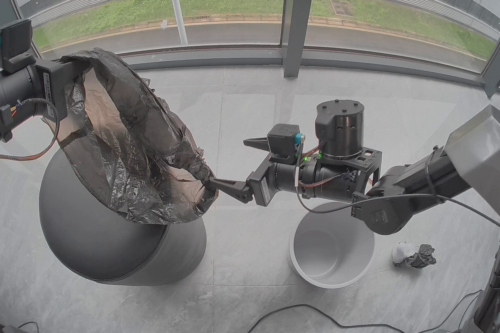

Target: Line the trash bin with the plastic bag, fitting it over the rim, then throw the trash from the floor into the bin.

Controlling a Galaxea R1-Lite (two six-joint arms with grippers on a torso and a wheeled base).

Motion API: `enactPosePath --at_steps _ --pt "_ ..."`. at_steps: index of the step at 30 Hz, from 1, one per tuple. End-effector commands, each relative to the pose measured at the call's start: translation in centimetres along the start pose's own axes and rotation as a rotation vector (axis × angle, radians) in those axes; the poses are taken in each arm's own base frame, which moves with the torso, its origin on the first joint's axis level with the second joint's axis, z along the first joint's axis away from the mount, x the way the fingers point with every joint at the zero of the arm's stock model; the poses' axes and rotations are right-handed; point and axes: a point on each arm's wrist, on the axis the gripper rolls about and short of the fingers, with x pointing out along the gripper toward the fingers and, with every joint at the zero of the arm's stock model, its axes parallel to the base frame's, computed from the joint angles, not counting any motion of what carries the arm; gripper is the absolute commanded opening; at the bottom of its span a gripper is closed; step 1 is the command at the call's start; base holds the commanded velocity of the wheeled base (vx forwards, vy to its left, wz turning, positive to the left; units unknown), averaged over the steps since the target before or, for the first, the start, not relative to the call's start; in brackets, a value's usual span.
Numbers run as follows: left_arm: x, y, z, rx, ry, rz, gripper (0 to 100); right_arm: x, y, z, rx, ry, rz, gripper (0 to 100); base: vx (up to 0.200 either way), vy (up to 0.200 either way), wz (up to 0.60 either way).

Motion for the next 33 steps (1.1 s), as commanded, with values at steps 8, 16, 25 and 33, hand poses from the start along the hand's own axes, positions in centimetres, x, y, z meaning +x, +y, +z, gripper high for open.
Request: enactPosePath --at_steps 8,16,25,33 --pt "0.1 -0.1 0.0 -0.002 -0.002 -0.015 0 1.9 0.6 -2.7 0.011 0.039 0.030 100 0.000 0.000 0.00" --pt "-0.1 0.0 0.1 -0.001 -0.008 -0.020 0 4.0 -0.1 -3.3 0.007 0.019 0.027 100 0.000 0.000 0.00" --pt "-0.3 -0.4 0.1 -0.002 -0.013 -0.043 0 6.1 -0.5 -3.9 -0.010 -0.031 0.040 100 0.000 0.000 0.00" --pt "-0.1 -0.5 -0.2 -0.003 -0.004 -0.060 0 4.7 -0.3 -2.9 -0.016 -0.058 0.042 0 0.000 0.000 0.00"
